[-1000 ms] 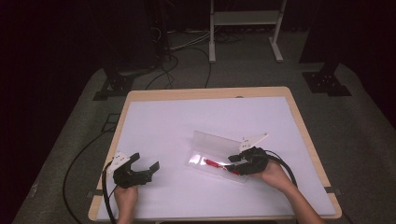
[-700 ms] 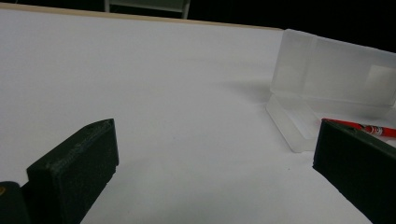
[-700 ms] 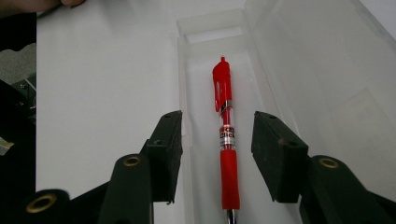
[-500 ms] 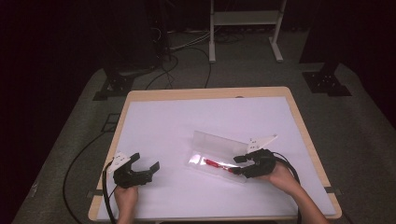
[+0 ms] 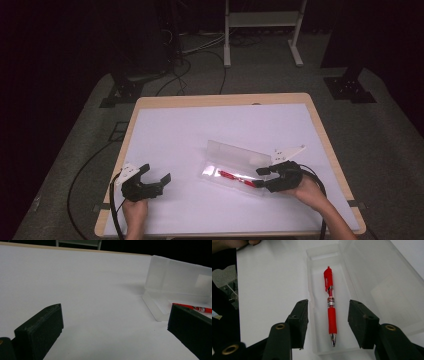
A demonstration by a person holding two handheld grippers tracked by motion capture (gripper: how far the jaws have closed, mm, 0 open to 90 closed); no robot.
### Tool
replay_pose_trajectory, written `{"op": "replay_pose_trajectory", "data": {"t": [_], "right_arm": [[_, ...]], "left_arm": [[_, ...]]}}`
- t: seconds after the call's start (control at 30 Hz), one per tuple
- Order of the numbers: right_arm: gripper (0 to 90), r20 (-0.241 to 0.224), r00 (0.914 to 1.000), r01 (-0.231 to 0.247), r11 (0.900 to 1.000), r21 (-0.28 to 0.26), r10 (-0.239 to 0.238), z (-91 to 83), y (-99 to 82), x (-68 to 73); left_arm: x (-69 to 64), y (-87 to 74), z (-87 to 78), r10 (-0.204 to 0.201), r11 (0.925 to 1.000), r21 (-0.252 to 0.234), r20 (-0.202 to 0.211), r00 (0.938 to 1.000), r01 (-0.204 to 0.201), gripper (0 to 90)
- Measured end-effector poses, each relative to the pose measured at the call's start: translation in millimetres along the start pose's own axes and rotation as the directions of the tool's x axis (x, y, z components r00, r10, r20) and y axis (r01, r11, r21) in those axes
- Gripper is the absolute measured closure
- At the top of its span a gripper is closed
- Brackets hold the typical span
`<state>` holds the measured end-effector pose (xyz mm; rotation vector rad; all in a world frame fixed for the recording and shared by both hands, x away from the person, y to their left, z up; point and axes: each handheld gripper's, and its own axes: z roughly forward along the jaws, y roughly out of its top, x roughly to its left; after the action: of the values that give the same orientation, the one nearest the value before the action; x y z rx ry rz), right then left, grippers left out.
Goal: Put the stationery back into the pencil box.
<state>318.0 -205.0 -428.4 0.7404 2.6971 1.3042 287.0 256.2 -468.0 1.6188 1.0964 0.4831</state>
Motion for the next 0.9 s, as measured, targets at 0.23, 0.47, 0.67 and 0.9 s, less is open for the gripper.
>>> {"op": "replay_pose_trajectory", "data": {"t": [0.23,0.47,0.67,0.9], "right_arm": [[49.3,0.011,0.9999,-0.012,0.9999,-0.006,0.012,-6.4,-7.2,-2.7],[48.9,0.02,0.9995,-0.026,0.9996,-0.008,0.026,-14.3,-13.6,-4.2],[48.1,0.029,0.9991,-0.029,0.9995,-0.014,0.03,-20.2,-18.9,-5.4],[47.8,0.038,0.9983,-0.042,0.9988,-0.023,0.043,-26.8,-25.6,-7.7]], "left_arm": [[-0.1,0.0,0.0,0.002,1.0,0.002,0.0,1.0,-0.002,0.0],[-0.1,0.0,0.0,0.006,1.0,0.004,-0.001,1.0,-0.006,0.0],[-0.1,0.1,0.0,0.007,1.0,0.005,-0.001,1.0,-0.007,0.0],[-0.1,0.1,0.1,0.006,1.0,0.005,-0.001,1.0,-0.006,0.0]]}}
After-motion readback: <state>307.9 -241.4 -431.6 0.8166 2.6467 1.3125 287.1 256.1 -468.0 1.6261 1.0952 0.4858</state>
